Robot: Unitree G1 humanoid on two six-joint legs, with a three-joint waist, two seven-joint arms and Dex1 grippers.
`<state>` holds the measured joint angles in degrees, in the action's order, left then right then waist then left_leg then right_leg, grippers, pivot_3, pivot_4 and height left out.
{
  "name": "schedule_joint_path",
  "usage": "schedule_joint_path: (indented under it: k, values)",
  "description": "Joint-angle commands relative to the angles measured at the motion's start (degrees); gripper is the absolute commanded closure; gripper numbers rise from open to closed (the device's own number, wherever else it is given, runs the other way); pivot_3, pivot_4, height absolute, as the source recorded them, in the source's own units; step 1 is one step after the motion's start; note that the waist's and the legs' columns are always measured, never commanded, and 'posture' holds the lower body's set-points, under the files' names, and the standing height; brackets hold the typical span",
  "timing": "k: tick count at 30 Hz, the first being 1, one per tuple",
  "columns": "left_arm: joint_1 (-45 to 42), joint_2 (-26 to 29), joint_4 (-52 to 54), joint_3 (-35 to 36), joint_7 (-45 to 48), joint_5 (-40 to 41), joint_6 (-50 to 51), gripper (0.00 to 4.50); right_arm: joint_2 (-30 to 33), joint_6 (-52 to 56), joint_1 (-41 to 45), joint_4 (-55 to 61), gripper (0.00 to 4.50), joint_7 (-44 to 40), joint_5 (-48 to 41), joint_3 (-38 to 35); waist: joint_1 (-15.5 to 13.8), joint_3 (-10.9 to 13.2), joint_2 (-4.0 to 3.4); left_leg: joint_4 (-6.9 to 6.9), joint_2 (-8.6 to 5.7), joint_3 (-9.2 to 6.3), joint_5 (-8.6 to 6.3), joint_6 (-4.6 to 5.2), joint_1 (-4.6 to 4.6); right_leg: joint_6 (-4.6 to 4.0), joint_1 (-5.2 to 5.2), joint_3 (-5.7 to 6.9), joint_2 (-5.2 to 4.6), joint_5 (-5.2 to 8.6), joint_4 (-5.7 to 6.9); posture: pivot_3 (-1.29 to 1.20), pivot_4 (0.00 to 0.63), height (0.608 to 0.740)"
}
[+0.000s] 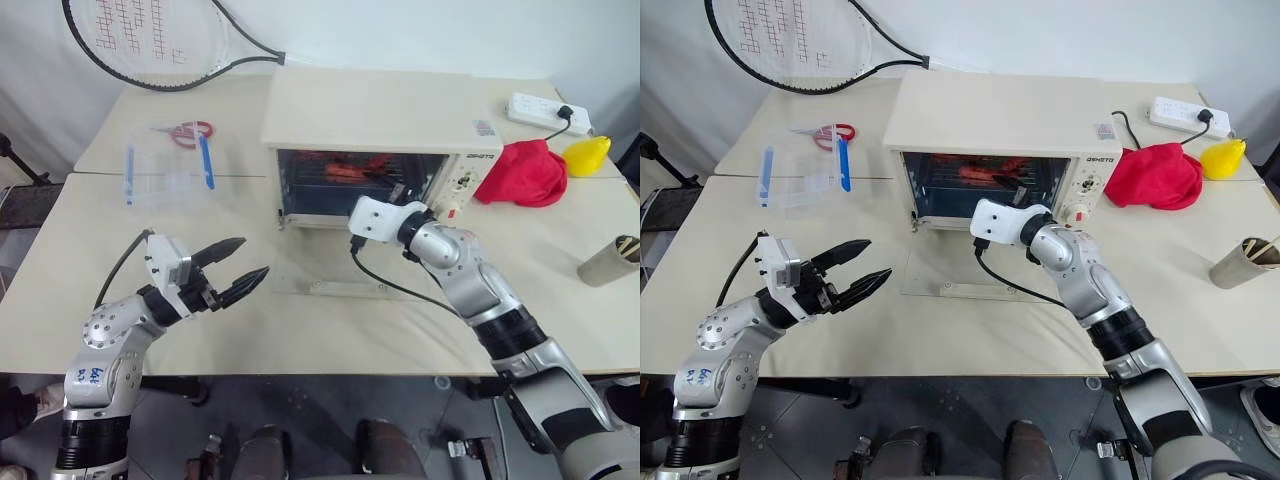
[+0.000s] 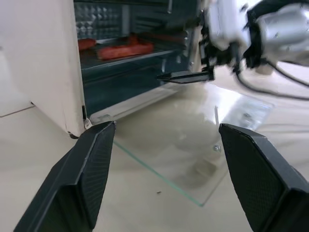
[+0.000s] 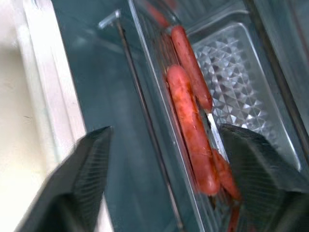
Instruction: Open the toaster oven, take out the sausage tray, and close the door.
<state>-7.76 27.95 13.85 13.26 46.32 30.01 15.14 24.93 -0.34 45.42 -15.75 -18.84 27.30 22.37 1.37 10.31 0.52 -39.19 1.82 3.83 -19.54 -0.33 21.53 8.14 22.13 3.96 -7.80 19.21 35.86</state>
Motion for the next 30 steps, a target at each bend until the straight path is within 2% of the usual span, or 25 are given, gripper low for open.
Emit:
schedule_joint_path:
  k: [1, 4, 15, 21, 30]
  values:
    - [0.15, -0.17, 3.29, 0.41, -1.09, 1.89, 0.39, 0.95, -0.86, -1.84, 2.99, -4.09, 2.20, 2.37, 2.35, 0.04, 0.39, 0.00, 0.00, 0.02, 0.00, 0.00, 0.00, 0.00, 0.00, 0.00, 0.02, -0.01, 0.00, 0.00, 0.00, 0.00, 0.150, 0.740]
    - [-0.09, -0.16, 3.23, -0.01, -1.10, 1.79, 0.51, 0.95, -1.99, -3.60, 5.28, -8.36, 3.27, 4.29, 3.69, 0.19, 0.62, 0.00, 0.00, 0.06, 0.00, 0.04, 0.00, 0.00, 0.01, 0.00, 0.08, -0.01, -0.01, 0.00, 0.00, 0.00, 0.150, 0.740]
    - [-4.30, 0.53, 0.41, -0.86, 0.38, 2.49, 1.12, 0.95, -4.05, -5.03, 7.83, -14.41, 3.27, 6.20, 5.72, 0.08, 0.83, 0.00, 0.00, 0.08, 0.05, 0.12, 0.01, -0.01, 0.03, 0.00, 0.19, -0.02, 0.02, 0.00, 0.07, 0.00, 0.150, 0.740]
    - [-9.96, 2.27, -5.19, -0.84, 4.14, 2.28, 0.31, 0.95, -3.60, -6.14, 8.26, -13.54, 4.49, 7.44, 6.67, -0.21, 0.94, -0.02, 0.03, 0.08, 0.05, 0.11, 0.01, -0.02, 0.04, 0.00, 0.20, 0.00, 0.05, 0.00, 0.10, 0.00, 0.150, 0.740]
    - [-23.82, 4.41, -18.61, -5.66, 17.27, 0.98, -1.95, 0.95, -1.47, -7.44, 7.96, -10.60, 4.49, 5.59, 7.17, -1.11, 0.93, -0.02, 0.03, 0.07, 0.03, 0.17, 0.01, -0.02, 0.17, 0.00, 0.28, 0.08, 0.06, 0.00, 0.09, 0.00, 0.150, 0.740]
